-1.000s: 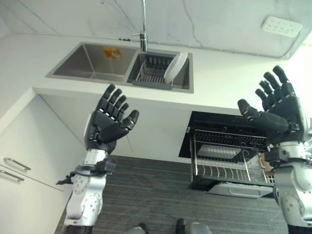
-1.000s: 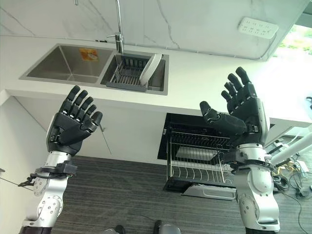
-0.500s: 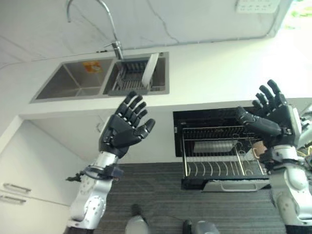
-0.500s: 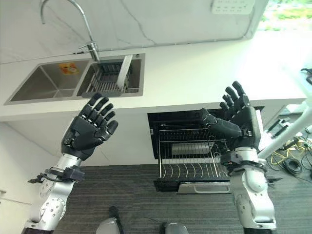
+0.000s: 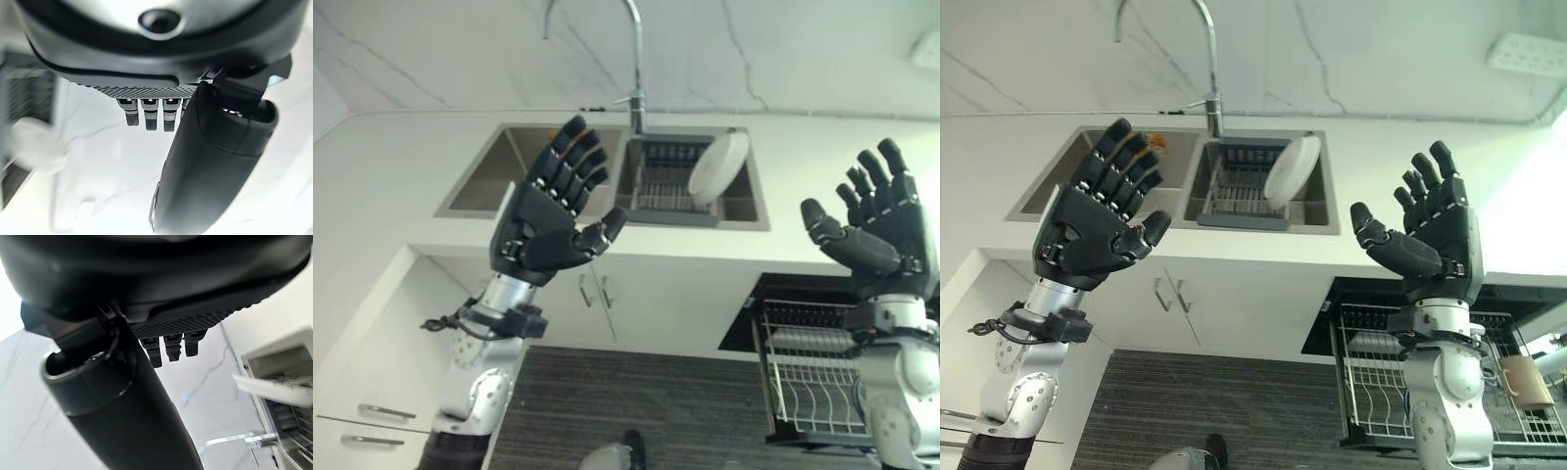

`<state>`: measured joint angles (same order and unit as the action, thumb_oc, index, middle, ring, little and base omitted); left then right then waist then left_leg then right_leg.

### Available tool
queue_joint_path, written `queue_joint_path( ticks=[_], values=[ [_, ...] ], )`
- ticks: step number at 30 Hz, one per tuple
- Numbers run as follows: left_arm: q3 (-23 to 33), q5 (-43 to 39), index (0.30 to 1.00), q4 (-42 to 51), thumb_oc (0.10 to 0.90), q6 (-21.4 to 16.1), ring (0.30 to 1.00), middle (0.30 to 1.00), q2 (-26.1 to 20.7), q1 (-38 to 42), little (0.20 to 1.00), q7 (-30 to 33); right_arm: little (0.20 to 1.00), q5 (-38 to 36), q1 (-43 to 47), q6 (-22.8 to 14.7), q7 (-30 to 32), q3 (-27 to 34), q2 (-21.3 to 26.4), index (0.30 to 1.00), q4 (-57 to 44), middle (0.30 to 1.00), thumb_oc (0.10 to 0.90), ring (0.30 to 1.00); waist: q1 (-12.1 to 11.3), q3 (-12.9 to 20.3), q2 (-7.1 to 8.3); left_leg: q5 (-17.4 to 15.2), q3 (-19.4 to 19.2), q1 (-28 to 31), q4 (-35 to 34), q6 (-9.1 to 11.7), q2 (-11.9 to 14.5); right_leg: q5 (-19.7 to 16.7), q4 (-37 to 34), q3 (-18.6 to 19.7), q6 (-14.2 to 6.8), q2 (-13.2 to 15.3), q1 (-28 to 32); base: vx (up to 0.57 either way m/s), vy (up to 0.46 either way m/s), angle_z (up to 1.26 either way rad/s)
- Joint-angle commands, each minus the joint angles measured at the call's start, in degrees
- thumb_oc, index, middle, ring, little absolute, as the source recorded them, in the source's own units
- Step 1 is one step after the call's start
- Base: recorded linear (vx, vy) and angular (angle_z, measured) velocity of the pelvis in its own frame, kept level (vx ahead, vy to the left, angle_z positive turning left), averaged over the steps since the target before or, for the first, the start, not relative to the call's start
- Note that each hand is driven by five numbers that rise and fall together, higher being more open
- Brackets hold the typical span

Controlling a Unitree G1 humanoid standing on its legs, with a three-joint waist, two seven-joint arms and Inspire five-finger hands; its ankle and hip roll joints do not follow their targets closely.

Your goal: Place the dishes in the dishwasher.

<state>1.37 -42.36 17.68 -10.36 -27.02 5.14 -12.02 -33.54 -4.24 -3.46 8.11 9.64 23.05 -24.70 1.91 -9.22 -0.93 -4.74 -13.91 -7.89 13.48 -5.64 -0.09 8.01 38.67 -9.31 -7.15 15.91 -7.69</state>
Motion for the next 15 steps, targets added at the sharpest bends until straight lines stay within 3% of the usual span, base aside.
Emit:
queue_joint_path(
  ticks=[1,2,3,4,5,10,15],
  values=[
    [1.64,0.46,0.900,7.84,0.800,-5.14,0.900,0.900,-1.73,3.27,0.900,0.79,0.900,1.81,5.05,-6.01,1.00,4.95,4.25,0.900,-1.50,0.900,0.800,0.900,1.83,3.00,0.80,-3.03,5.81,-2.02,3.71,5.62,3.85,-3.61,-21.48,-1.73,1.82,-11.52,5.99,0.15,-0.080,0.18],
    [1.94,0.00,0.900,7.51,0.800,-4.93,0.900,0.900,-1.58,3.41,0.900,0.14,0.900,1.46,4.57,-6.29,0.22,5.57,4.34,0.900,-1.36,0.900,0.800,0.900,2.26,2.74,1.39,-3.30,6.02,-1.80,3.71,5.68,3.10,-2.94,-21.48,-1.36,1.72,-11.56,3.78,0.15,-0.085,0.17],
    [2.26,-0.34,0.900,7.27,0.800,-4.92,0.900,0.900,-1.51,3.19,0.900,-0.77,0.900,1.62,3.88,-6.87,-0.10,5.93,4.13,0.900,-1.41,0.900,0.800,0.900,2.41,2.62,1.50,-3.18,5.89,-1.90,3.71,5.49,2.72,-4.89,-21.48,-1.41,1.42,-11.71,3.53,0.12,-0.070,0.39],
    [2.24,0.06,0.900,7.21,0.800,-5.20,0.900,0.900,-1.02,2.60,0.900,-1.15,0.900,0.89,3.69,-7.28,-0.63,6.18,4.36,0.900,-1.23,0.900,0.800,0.900,3.12,2.19,1.69,-3.60,6.11,-1.45,3.71,5.35,2.55,-9.06,-21.48,-0.18,0.86,-11.46,2.59,0.12,-0.091,0.45],
    [1.47,0.47,0.900,7.09,0.800,-5.10,0.900,0.900,-0.41,2.80,0.900,-0.93,0.900,0.28,4.24,-7.80,-0.90,6.12,4.56,0.900,-0.20,0.900,0.800,0.900,3.25,1.91,1.54,-3.92,6.44,-1.16,3.71,5.26,2.75,-4.96,-21.48,1.07,1.43,-12.26,2.53,0.10,-0.098,0.56],
    [1.21,-0.10,0.900,7.66,0.800,-2.75,0.900,0.900,-0.75,3.57,0.900,0.54,0.900,0.37,6.07,-6.05,-0.61,5.37,4.66,0.900,-0.77,0.900,0.800,0.900,3.08,3.49,1.63,-5.81,5.90,0.20,3.71,4.25,1.45,-2.48,-21.48,2.39,0.86,-11.20,2.58,0.12,-0.050,-0.04],
    [0.96,-0.03,0.900,8.01,0.800,-2.46,0.900,0.900,-0.58,3.87,0.900,0.80,0.900,1.38,6.89,-6.06,0.24,3.82,3.71,0.900,-1.01,0.900,0.800,0.900,2.91,3.93,1.34,-6.82,5.51,0.85,3.71,3.23,0.87,-2.91,-21.48,2.45,0.64,-11.01,3.01,0.07,0.032,-0.04]
  ],
)
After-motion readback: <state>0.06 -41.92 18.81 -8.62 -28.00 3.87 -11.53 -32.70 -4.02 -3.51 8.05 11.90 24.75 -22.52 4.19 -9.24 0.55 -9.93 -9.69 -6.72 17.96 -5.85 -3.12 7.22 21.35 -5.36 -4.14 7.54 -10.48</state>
